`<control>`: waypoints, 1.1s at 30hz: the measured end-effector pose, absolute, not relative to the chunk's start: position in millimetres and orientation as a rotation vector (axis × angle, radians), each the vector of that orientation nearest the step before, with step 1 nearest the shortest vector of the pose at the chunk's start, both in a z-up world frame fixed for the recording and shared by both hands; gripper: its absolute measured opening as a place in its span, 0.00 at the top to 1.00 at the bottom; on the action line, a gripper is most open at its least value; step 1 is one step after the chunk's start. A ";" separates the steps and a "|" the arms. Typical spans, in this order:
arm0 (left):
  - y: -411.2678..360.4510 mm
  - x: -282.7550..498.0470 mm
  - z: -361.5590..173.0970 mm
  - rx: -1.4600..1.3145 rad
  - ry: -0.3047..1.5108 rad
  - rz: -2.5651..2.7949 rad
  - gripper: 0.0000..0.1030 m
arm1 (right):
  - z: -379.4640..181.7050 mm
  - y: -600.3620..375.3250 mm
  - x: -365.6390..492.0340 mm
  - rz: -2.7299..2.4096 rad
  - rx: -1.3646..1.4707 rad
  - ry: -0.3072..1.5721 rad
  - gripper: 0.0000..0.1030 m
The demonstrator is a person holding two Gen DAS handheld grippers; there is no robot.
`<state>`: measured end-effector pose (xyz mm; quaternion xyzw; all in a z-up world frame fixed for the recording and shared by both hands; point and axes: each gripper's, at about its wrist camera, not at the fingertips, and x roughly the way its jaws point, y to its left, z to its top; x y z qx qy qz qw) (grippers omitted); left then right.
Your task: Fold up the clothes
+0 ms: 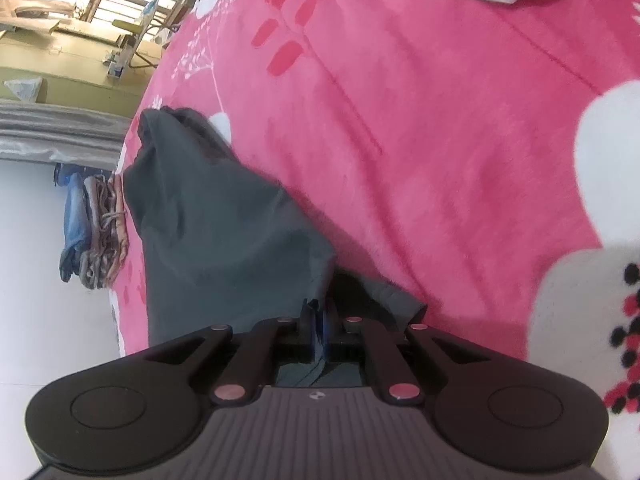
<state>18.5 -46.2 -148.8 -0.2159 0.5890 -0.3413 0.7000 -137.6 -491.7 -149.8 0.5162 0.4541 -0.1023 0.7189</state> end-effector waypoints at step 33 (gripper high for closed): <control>-35.5 -14.2 -114.8 -0.145 1.125 -0.803 0.74 | -98.4 -478.7 -168.5 -0.297 0.622 0.928 0.85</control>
